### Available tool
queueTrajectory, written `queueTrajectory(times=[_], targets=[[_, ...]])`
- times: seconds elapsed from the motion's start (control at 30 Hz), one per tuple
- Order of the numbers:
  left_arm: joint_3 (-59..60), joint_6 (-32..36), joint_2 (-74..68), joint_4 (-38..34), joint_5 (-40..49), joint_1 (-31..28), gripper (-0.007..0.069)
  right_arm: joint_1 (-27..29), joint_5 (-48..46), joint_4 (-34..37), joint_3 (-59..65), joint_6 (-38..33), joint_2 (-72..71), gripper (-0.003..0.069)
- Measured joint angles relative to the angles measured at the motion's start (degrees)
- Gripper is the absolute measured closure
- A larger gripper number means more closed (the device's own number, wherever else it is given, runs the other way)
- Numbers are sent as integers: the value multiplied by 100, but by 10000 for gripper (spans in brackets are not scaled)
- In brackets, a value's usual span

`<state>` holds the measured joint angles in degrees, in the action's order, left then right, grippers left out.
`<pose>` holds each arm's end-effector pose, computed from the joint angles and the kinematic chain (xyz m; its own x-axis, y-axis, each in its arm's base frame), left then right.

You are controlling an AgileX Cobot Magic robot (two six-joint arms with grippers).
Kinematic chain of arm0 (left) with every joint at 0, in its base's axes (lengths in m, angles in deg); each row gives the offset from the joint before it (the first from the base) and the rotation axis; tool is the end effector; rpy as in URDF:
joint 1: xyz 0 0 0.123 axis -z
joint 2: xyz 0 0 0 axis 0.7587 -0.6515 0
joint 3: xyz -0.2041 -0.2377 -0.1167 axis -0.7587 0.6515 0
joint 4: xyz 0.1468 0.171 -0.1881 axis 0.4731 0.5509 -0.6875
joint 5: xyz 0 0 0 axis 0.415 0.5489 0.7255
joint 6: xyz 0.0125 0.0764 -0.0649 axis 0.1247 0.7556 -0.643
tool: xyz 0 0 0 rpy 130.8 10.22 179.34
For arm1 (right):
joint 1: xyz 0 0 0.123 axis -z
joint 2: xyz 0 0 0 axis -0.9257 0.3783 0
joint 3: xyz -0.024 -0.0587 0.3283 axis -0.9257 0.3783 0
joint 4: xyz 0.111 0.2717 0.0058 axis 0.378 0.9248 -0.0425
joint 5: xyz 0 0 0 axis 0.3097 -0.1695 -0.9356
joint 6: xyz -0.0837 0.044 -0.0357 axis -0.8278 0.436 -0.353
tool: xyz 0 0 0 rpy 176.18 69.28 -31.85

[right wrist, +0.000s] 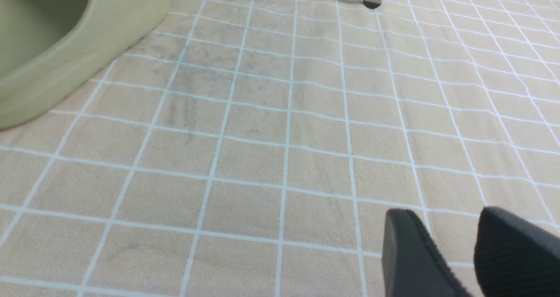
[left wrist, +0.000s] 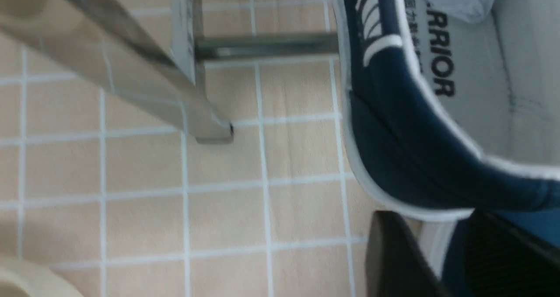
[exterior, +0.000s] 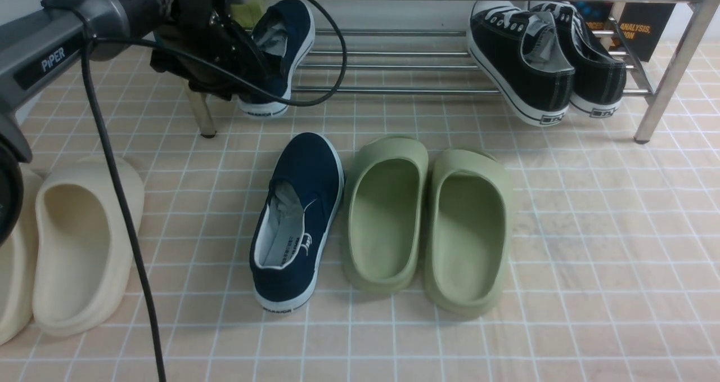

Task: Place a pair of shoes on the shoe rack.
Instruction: Use the left arm to put a shoe into the shoe rack, then use the left arm to grab the shoe closest to it

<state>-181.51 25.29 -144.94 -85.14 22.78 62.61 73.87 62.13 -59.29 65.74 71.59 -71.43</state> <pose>0.5293 -0.1215 0.3009 -0.7939 0.0956 -0.6005 0.1414 0.9895 -0.0294 0.0562 0.0007 0.1706 -0.3146 -0.1032 -0.9436 0.0010 0.9940 -0.1090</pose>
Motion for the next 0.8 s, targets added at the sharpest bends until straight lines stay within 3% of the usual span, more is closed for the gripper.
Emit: queueTrajectory(times=[0.13,0.33,0.53,0.8], targets=[[0,279,315,-276,719,0,265,0,0,0,0,0,0,420],[3,961,809,-599,2241,0,254,0,0,0,0,0,0,420],[1006,1208,846,-1268,2368,26,254,0,0,0,0,0,0,420],[1923,1247,639,-1057,1566,462,291,0,0,0,0,0,0,420]])
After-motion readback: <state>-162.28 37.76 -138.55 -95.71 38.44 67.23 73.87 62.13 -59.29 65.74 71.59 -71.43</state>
